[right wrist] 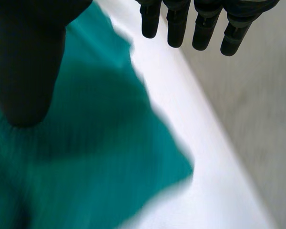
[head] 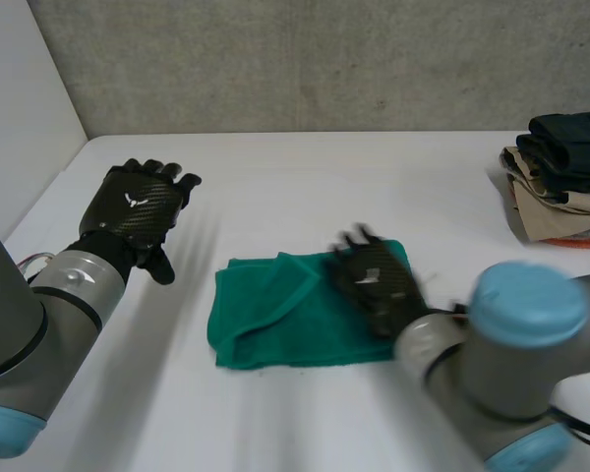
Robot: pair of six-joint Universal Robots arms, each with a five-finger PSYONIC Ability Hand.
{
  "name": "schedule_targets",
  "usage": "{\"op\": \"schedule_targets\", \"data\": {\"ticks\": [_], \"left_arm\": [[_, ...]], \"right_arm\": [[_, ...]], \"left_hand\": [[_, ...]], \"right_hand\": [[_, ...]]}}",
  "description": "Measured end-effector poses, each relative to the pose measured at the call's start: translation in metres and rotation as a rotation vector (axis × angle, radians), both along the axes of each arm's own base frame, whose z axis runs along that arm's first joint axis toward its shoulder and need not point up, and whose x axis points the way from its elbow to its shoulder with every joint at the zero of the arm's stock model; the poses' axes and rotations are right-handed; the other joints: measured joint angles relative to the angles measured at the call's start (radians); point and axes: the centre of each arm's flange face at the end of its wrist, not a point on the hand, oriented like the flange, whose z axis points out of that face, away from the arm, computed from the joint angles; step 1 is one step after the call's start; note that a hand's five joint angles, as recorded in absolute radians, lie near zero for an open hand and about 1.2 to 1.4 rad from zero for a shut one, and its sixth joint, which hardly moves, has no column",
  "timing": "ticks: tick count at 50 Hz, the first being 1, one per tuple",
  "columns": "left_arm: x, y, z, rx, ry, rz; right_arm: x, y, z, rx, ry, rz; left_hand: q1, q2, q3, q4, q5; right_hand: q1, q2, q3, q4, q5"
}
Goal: Fold the laundry.
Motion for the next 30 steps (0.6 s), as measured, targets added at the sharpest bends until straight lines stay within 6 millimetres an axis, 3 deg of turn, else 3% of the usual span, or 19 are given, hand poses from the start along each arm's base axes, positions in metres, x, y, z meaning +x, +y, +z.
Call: {"op": "schedule_targets", "data": {"ticks": [3, 5, 6, 9, 11, 15, 20, 24, 30], "left_arm": [[-0.001, 0.001, 0.0, 0.0, 0.0, -0.004], [-0.002, 0.002, -0.001, 0.002, -0.001, -0.008], [-0.003, 0.002, -0.001, 0.003, -0.001, -0.011], [-0.004, 0.004, -0.002, 0.006, -0.003, -0.018], [-0.006, 0.006, -0.003, 0.007, -0.003, -0.023], [-0.008, 0.009, -0.001, 0.004, -0.002, -0.033], [-0.014, 0.017, 0.002, -0.005, 0.005, -0.059], [-0.029, 0.032, 0.007, -0.008, 0.034, -0.121], [-0.059, 0.062, 0.013, 0.033, 0.155, -0.24]], "right_arm": [[-0.03, -0.012, -0.004, 0.149, -0.01, -0.113], [-0.048, -0.017, -0.008, 0.237, -0.008, -0.171], [-0.057, -0.021, -0.01, 0.273, -0.009, -0.202], [-0.067, -0.031, -0.01, 0.271, -0.018, -0.235], [-0.067, -0.038, -0.006, 0.225, -0.03, -0.238], [-0.05, -0.047, 0.022, 0.029, -0.082, -0.185], [0.0, -0.02, 0.053, -0.122, -0.144, -0.017], [0.03, 0.01, 0.047, -0.114, -0.139, 0.077], [0.032, 0.024, 0.027, -0.062, -0.078, 0.036]], "left_hand": [[0.0, 0.0, 0.0, 0.0, 0.0], [0.0, 0.0, 0.0, 0.0, 0.0], [0.0, 0.0, 0.0, 0.0, 0.0], [0.0, 0.0, 0.0, 0.0, 0.0], [0.0, 0.0, 0.0, 0.0, 0.0], [0.0, 0.0, 0.0, 0.0, 0.0], [0.0, 0.0, 0.0, 0.0, 0.0], [0.0, 0.0, 0.0, 0.0, 0.0], [0.0, 0.0, 0.0, 0.0, 0.0]], "right_hand": [[0.057, 0.061, 0.062, 0.064, 0.063], [0.395, 0.403, 0.394, 0.393, 0.375], [0.607, 0.662, 0.644, 0.641, 0.642], [0.85, 0.938, 0.943, 0.944, 0.923], [0.862, 0.949, 0.973, 0.978, 0.94], [0.862, 0.949, 0.979, 0.989, 0.942], [0.862, 0.949, 0.979, 0.99, 0.955], [0.862, 0.949, 0.979, 0.991, 0.958], [0.862, 0.949, 0.979, 0.991, 0.959]]}}
